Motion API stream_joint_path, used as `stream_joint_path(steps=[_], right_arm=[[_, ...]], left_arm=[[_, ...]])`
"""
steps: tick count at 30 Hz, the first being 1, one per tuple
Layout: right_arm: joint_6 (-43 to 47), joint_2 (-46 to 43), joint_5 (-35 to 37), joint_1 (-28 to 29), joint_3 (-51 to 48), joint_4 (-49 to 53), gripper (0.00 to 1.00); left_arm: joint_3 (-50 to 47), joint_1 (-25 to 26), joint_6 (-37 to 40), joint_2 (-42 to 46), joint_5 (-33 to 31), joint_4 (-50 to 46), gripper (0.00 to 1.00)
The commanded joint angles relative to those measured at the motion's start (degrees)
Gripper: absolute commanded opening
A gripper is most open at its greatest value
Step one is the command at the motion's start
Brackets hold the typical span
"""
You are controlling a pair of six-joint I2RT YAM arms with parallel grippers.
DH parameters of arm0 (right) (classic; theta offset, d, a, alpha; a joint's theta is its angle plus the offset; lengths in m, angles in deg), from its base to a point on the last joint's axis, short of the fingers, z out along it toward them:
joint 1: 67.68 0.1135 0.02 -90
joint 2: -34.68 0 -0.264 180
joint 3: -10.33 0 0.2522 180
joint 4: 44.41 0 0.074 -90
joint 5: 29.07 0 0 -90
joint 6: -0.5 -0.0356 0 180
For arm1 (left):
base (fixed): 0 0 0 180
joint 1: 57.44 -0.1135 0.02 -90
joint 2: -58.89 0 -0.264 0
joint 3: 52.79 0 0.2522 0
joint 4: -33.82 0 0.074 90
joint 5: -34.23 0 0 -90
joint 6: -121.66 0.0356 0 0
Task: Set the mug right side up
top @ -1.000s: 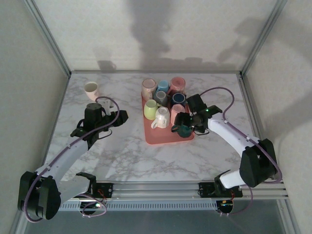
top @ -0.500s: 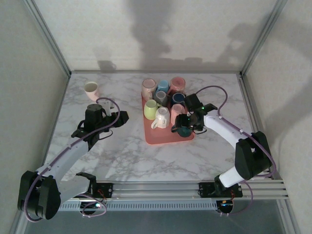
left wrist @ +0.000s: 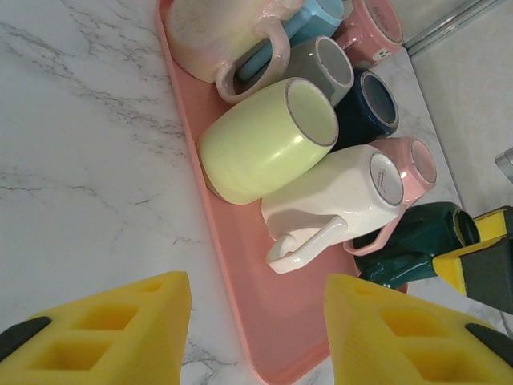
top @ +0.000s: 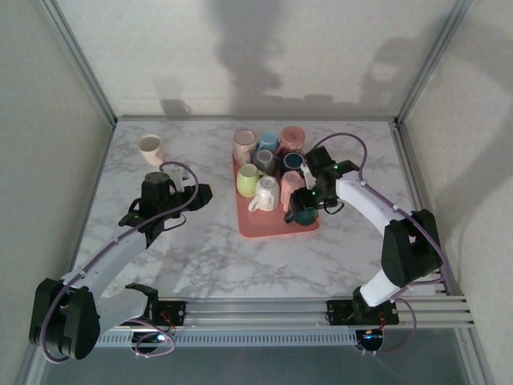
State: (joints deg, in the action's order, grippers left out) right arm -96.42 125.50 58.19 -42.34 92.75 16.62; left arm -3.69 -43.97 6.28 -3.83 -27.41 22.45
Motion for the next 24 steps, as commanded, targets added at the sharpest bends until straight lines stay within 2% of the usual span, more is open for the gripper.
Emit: stream_joint_path(steps=[1, 4, 7, 9, 12, 14, 17, 24], right_arm=[[4.14, 0.36, 0.38, -1.34, 4.46, 3.99, 0.84], [2.86, -0.41, 0.07, -1.47, 5.01, 4.61, 0.88], [-3.78, -3.36, -1.15, -1.44, 4.28, 4.58, 0.89], [-11.45, -6.89, -3.3, -1.46, 2.58, 3.07, 0.82], [-23.9, -12.45, -4.07, -1.15, -1.12, 0.25, 0.65], [-30.79, -16.05, -4.68, -0.27, -4.01, -2.47, 0.59], [-39.94, -19.15, -4.7, 2.54, -7.33, -6.66, 0.57], [-59.1, -17.91, 0.02, 8.69, -12.57, -14.87, 0.56]], left_arm=[[-0.71, 0.61, 0.02, -0.31, 1.45, 1.71, 0.47], [-0.74, 0.6, 0.11, -0.12, 1.5, 1.65, 0.47], [-0.57, 0.59, 0.19, 0.13, 1.45, 1.12, 0.47], [-0.44, 0.59, 0.16, 0.69, 1.29, 0.57, 0.48], [-0.1, 0.59, 0.28, 1.48, 1.04, -0.19, 0.47], [-0.09, 0.63, 0.46, 1.87, 0.93, -0.6, 0.48], [-0.26, 0.63, 0.96, 1.99, 0.91, -0.93, 0.48], [-1.21, 0.59, 0.52, 1.19, 1.15, 0.13, 0.48]])
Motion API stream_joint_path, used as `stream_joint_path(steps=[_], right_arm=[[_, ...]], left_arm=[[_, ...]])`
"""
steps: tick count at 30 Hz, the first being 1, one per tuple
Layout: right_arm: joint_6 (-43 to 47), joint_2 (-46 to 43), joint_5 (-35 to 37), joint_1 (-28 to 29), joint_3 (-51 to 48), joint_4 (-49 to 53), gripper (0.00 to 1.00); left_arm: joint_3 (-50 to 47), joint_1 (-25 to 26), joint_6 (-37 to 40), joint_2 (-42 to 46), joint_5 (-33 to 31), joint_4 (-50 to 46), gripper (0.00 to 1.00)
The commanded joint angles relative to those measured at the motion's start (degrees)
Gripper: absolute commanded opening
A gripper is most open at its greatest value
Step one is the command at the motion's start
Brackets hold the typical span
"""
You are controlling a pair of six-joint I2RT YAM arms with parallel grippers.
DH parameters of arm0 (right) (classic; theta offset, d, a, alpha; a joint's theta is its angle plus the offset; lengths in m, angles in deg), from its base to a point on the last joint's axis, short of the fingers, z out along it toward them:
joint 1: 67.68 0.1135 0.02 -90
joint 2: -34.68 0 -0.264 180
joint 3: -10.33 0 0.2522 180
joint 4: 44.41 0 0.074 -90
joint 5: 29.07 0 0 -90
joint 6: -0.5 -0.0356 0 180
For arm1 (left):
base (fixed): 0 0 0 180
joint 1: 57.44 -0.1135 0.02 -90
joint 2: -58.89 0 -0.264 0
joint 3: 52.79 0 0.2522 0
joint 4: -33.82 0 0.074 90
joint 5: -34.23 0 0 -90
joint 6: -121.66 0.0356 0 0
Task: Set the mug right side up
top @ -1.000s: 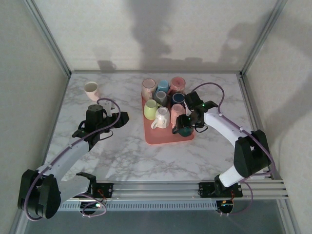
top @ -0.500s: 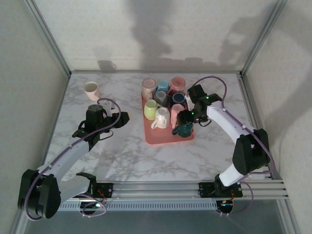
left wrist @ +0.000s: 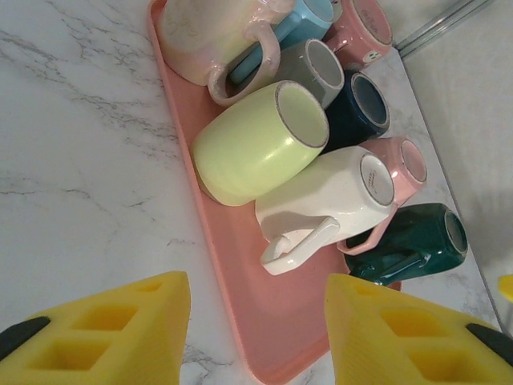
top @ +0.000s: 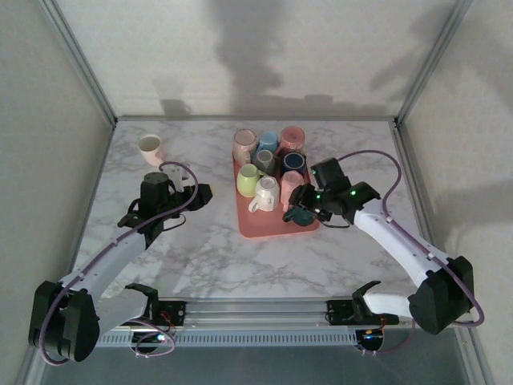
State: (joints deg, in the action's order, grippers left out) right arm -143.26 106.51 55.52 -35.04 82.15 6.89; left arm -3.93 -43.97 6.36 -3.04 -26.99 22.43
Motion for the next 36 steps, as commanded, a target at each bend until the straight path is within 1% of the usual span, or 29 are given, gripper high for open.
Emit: stream_joint_path(steps=[1, 4, 7, 9, 11, 14, 20, 28, 31, 36], right_arm=[[-13.81, 1.43, 3.43, 1.83, -2.71, -6.66, 0.56], [-18.91, 2.98, 6.12, 2.82, -3.91, -8.35, 0.53], [-22.36, 5.04, 10.14, 3.99, -2.73, -6.15, 0.56], [-24.29, 6.29, 11.56, 4.84, -2.35, -5.82, 0.6], [-26.12, 7.19, 12.33, 5.21, -2.51, -6.2, 0.63], [-28.53, 8.55, 13.6, 5.54, -2.52, -6.43, 0.62], [-30.17, 10.86, 17.93, 6.2, -1.08, -4.79, 0.6], [-28.97, 15.84, 23.81, 7.6, 2.29, -0.87, 0.61], [-28.69, 16.88, 24.57, 7.87, 2.19, -0.31, 0.6], [-27.01, 17.61, 24.22, 7.96, 1.29, -0.19, 0.53]], left_arm=[[-0.93, 0.59, 0.43, 0.36, 0.75, 0.18, 0.48], [-1.08, 0.59, 0.43, 0.73, 0.81, 0.14, 0.48], [-1.16, 0.59, 0.78, 1.13, 0.78, 0.13, 0.48], [-1.16, 0.59, 1.0, 1.02, 0.75, -0.07, 0.48], [-1.01, 0.59, 1.04, 0.73, 0.68, -0.19, 0.48], [-0.73, 0.59, 0.89, 0.17, -0.02, -0.53, 0.48], [-1.23, 0.58, 1.36, -0.87, 0.82, 0.47, 0.48], [-0.97, 0.59, 2.27, -0.84, 0.81, -0.31, 0.48], [-1.03, 0.6, 2.37, -0.74, 0.76, -0.38, 0.48], [-0.99, 0.59, 2.73, -1.08, 0.8, -0.37, 0.48]])
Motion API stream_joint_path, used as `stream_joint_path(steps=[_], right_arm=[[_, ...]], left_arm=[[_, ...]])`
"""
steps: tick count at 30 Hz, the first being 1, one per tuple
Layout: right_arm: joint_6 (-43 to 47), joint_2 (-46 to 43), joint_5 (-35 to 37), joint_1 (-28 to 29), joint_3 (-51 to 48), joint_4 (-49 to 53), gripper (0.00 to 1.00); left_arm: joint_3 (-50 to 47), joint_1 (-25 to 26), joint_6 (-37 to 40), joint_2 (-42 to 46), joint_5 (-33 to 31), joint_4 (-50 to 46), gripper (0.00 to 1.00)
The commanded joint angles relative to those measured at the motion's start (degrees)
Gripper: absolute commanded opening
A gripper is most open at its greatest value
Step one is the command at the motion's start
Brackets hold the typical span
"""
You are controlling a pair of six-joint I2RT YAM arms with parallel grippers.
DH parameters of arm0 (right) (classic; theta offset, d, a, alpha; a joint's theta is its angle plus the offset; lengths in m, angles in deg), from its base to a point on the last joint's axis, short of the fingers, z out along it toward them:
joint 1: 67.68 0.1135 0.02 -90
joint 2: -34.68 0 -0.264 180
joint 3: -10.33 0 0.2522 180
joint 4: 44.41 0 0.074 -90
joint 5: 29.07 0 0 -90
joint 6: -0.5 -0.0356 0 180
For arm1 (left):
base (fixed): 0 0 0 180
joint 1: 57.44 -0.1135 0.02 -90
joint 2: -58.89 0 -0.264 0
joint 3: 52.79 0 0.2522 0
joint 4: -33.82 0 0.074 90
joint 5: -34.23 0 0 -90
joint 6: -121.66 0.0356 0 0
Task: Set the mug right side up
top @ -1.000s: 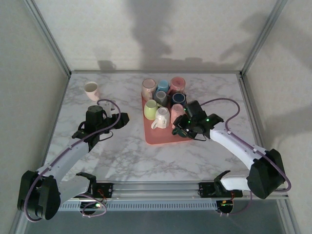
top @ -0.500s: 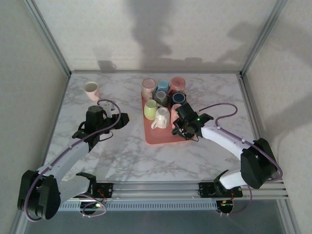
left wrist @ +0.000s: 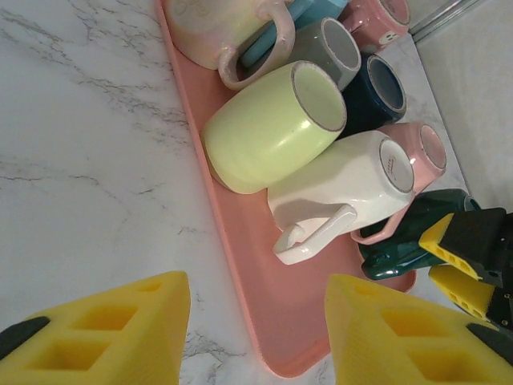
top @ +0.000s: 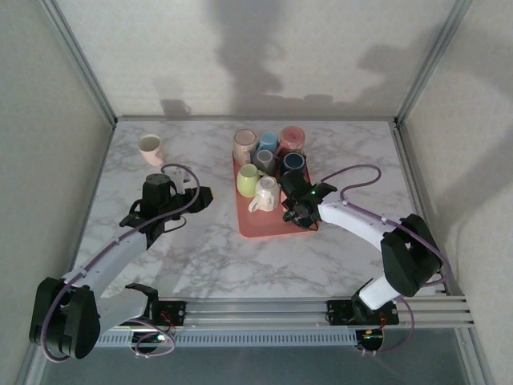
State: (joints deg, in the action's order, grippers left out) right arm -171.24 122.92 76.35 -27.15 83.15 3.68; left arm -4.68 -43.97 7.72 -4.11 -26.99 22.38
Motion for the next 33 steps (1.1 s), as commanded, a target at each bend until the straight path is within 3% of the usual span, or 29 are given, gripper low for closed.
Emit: stream_joint_path(steps=[1, 15, 24, 33], right_arm=[[1.65, 0.86, 3.51, 0.16, 0.1, 3.18, 0.52], [12.11, -5.51, 3.78, 0.08, -4.12, 5.79, 0.32], [15.53, -2.6, 1.84, -0.08, -4.22, 3.04, 0.31], [25.14, -1.61, 3.15, -0.1, -3.76, 0.95, 0.31]], left_arm=[[-0.16, 0.63, 1.47, -0.18, 0.76, -0.45, 0.48], [-0.32, 0.63, 1.38, 0.2, 0.67, -0.8, 0.48], [-0.55, 0.6, 1.32, 0.68, 0.63, -1.14, 0.48], [-0.83, 0.58, 1.23, 0.93, 0.6, -0.75, 0.48]])
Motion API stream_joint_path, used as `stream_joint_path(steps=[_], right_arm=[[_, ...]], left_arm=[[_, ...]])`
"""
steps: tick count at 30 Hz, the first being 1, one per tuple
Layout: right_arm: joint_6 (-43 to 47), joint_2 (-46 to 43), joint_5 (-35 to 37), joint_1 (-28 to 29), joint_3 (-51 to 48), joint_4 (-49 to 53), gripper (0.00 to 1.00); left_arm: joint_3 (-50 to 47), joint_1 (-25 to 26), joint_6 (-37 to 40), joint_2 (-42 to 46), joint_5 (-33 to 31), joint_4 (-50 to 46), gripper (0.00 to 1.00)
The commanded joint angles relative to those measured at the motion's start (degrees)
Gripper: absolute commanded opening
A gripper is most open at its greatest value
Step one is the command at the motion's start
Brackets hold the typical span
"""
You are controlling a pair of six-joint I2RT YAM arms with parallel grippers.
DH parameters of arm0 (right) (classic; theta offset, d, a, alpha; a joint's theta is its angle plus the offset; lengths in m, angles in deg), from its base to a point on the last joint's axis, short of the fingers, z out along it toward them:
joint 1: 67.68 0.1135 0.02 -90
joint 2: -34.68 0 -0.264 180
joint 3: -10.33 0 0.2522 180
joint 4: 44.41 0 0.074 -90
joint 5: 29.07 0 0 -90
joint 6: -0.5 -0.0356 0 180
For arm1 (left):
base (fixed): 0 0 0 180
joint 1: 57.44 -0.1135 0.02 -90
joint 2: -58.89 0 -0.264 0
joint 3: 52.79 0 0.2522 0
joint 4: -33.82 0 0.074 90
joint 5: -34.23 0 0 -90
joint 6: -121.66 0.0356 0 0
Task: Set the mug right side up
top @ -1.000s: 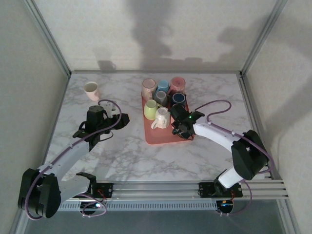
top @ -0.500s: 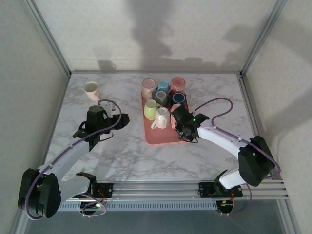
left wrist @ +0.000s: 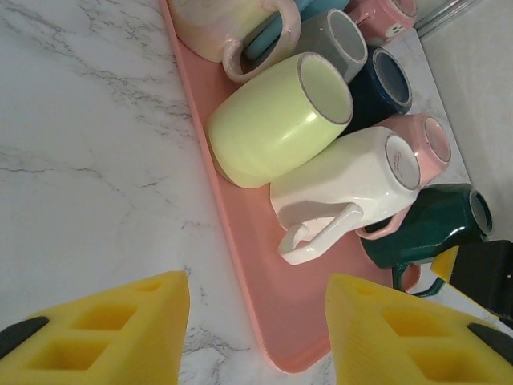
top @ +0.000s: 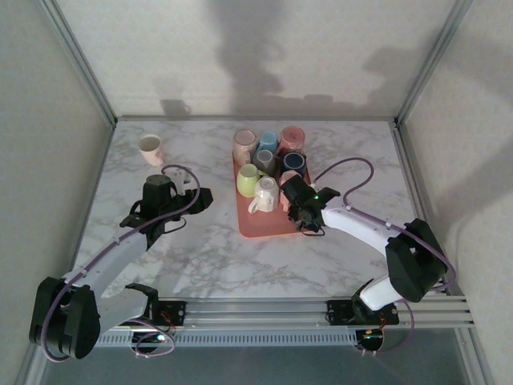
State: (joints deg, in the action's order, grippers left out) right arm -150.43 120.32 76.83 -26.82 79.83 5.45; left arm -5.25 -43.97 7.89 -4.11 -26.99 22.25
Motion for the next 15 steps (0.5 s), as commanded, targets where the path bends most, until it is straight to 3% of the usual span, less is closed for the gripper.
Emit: stream_joint_path(steps=[1, 15], right_arm=[[5.19, 1.17, 2.52, -0.43, -0.67, -1.37, 0.3], [8.75, 2.66, 3.7, -0.26, -1.6, -3.58, 0.28]], left_arm=[[-0.16, 0.59, 1.09, 0.9, 0.6, -0.64, 0.48], [-0.21, 0.59, 1.01, 0.74, 0.67, -0.6, 0.48]])
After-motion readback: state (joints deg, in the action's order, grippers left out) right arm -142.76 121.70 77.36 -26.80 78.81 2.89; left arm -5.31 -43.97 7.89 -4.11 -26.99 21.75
